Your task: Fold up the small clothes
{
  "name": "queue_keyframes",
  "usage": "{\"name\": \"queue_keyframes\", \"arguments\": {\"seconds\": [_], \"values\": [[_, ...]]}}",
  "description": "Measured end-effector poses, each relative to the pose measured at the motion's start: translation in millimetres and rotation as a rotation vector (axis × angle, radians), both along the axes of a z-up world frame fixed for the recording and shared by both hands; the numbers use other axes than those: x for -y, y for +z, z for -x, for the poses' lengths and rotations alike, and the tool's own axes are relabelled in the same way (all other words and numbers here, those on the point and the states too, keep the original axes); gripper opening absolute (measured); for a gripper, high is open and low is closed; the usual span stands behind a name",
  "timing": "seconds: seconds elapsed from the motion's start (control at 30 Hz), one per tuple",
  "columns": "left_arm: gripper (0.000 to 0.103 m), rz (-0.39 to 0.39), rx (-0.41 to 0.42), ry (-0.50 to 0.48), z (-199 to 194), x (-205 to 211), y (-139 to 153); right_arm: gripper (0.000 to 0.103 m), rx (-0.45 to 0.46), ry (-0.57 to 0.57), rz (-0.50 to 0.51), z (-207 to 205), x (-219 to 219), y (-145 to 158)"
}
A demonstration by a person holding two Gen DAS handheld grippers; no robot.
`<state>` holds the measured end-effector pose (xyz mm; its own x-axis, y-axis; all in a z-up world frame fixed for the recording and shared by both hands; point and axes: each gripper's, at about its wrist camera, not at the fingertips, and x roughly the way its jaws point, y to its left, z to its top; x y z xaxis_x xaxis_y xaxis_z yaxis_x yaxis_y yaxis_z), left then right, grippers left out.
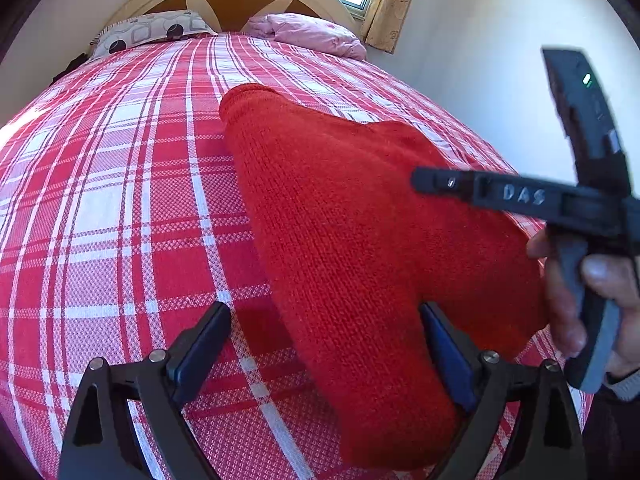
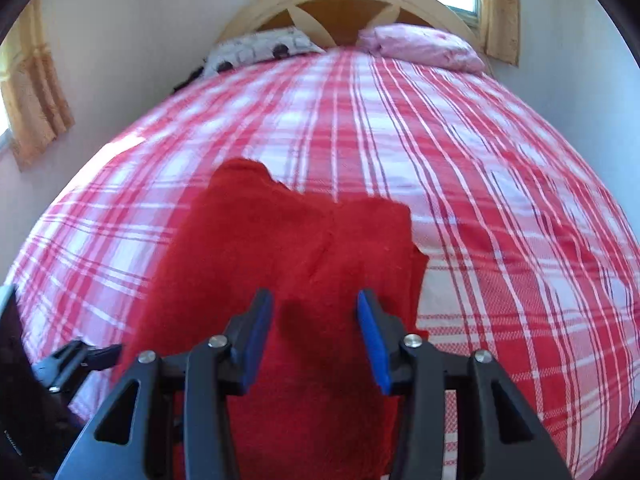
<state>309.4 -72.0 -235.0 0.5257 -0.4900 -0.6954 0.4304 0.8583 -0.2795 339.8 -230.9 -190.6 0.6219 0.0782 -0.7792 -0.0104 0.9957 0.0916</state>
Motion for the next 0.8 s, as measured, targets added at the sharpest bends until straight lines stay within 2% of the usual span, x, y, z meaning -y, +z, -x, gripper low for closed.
{"name": "queue_keyframes", "arguments": {"seconds": [0.13,0.33,0.47,0.57,0.67,0.73,0.8], "values": [[0.096,-0.012,0.006,-0.002,0.3,1.7,-0.2,0.047,0.024,0.000,-0.071,6.5,15.5,-12.1],[0.096,-0.015,0.010,0.004,2.1,1.9,1.4,0.046,0.033,-0.002,-0.058,11.3,14.2,-9.6],[0.096,-0.048,0.072,0.054,15.8,-3.4,13.1,0.046,0.029,0.008,-0.017,14.1,14.7,-6.7],[0.096,-0.097,0.103,0.070,28.0,-3.2,13.4,0.049,0.022,0.015,0.054,12.3,12.2,9.1],[0.096,-0.090,0.094,0.072,30.6,-7.8,10.9,0.051,0.087,0.011,0.122,9.3,3.8,35.9],[0.096,-0.079,0.082,0.074,29.1,-9.4,9.1,0.056,0.120,0.038,0.122,1.7,-10.2,51.1],[0.096,-0.070,0.077,0.076,28.7,-10.2,8.9,0.056,0.101,0.113,0.101,-11.4,-31.8,54.3]]}}
